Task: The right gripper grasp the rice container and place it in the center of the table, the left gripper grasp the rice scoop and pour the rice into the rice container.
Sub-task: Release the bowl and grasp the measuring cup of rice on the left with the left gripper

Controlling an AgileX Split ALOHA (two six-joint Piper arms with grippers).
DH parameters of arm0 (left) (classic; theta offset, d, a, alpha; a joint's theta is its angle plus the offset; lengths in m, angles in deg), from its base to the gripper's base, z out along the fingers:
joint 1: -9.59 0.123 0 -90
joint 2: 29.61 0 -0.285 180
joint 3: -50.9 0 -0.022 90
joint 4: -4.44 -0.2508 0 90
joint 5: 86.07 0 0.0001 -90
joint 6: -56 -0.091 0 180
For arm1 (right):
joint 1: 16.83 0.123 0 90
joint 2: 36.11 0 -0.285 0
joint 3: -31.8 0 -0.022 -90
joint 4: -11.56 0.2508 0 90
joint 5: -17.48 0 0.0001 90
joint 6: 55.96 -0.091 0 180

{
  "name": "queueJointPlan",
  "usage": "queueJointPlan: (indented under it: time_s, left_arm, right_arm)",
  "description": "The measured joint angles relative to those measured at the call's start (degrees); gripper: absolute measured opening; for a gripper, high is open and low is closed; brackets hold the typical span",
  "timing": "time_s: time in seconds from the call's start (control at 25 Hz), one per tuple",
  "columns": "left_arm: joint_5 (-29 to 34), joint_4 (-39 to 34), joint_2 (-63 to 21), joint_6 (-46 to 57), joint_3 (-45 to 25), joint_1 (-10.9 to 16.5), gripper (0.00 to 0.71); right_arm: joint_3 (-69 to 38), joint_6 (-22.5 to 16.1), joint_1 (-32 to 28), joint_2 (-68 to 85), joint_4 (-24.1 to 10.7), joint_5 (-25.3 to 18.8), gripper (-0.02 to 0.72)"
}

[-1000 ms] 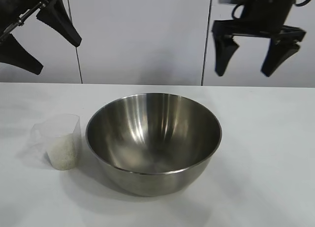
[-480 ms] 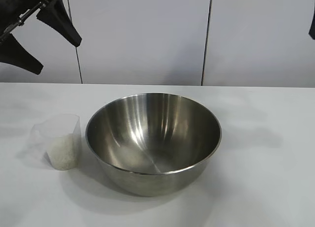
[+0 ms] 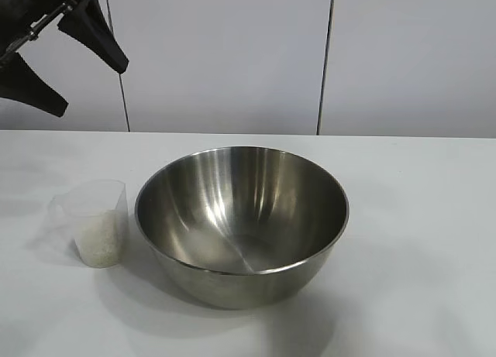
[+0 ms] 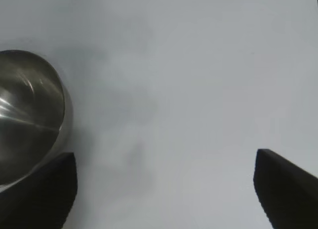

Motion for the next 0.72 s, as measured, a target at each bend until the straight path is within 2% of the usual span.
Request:
queueJointPlan:
  time_s: [0.2,0.36,0.72]
  left_arm:
    - [0.0,0.0,0.0,0.0,0.0,0.0,0.665]
    - [0.0,0.0,0.0,0.0,0.0,0.0,0.665]
    - [0.0,0.0,0.0,0.0,0.0,0.0,0.665]
  right_arm:
    - [-13.2,-3.6,1.5,21.2,-2.5,-0.4,0.661]
    - [-17.7,-4.1,2.6,33.9,-2.7,-3.7,0.661]
    - [-19.9,-4.1,2.7,37.3,-2.7,-4.0,0.661]
